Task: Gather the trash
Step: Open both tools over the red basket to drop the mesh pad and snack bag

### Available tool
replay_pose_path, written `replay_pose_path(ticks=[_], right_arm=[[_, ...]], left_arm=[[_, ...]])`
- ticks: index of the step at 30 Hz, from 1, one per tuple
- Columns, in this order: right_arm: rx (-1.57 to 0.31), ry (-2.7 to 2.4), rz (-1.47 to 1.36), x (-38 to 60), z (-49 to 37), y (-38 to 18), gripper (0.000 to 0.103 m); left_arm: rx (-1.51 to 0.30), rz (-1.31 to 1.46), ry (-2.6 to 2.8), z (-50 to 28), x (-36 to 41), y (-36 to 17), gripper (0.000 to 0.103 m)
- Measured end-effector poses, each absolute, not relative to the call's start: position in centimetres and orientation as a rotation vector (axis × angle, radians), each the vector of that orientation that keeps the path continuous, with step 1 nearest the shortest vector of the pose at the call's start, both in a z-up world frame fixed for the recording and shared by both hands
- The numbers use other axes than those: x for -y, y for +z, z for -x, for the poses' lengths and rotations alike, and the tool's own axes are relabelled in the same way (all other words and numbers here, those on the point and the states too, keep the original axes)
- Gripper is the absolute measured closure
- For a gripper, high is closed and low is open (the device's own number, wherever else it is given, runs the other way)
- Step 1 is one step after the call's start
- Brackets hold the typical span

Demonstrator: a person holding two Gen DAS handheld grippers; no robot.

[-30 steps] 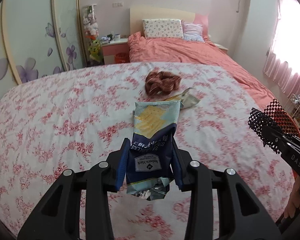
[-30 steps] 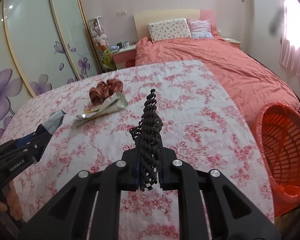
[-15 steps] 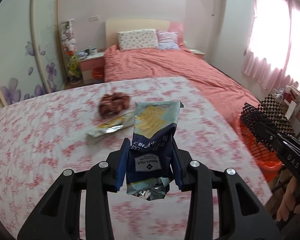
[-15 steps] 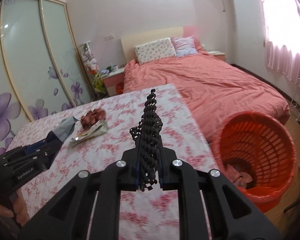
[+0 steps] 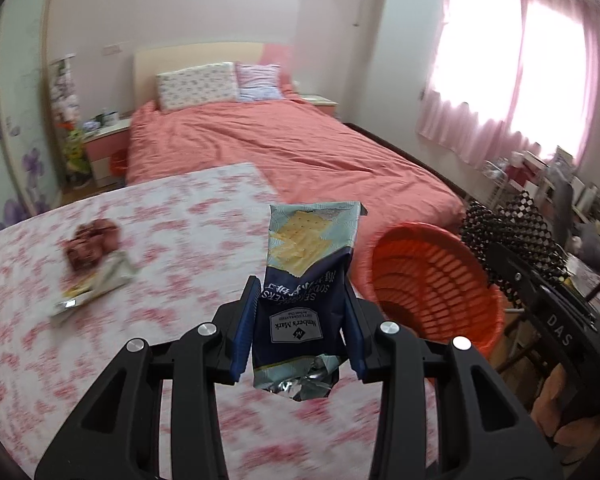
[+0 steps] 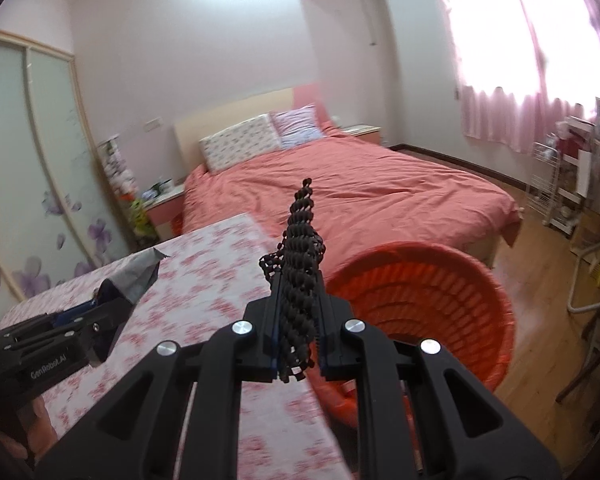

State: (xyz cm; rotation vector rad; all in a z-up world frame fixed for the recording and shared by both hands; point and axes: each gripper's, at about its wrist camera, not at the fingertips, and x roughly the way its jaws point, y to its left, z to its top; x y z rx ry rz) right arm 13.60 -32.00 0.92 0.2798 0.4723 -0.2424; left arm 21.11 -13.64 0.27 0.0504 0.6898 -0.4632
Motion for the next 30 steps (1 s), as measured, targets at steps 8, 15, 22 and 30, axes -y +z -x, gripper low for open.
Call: replay_pose_path(ticks=[8, 15, 22, 30], right_arm=[[-0.469, -0.321, -0.342, 37.7, -13.5, -0.8, 0.089], [-0.469, -0.353, -0.389, 41.0, -13.7, -2.4, 0.089], [-0.479, -0.372, -0.442, 43.6, -14.0, -3.6, 0.089], [-0.489, -0.356, -0.477, 44.5, -14.7, -4.8, 0.070]], left_arm=[[-0.718, -0.082, -0.575, -22.2, 19.9, -1.2, 0.064], [-0.758, -0.107, -0.653, -22.9, 24.9, -2.7, 0.064], [-0.807, -0.128, -0.682, -23.2, 27.2, -4.3, 0.063], [-0.852, -0.151, -0.663, -23.4, 27.9, -5.5, 0.042]])
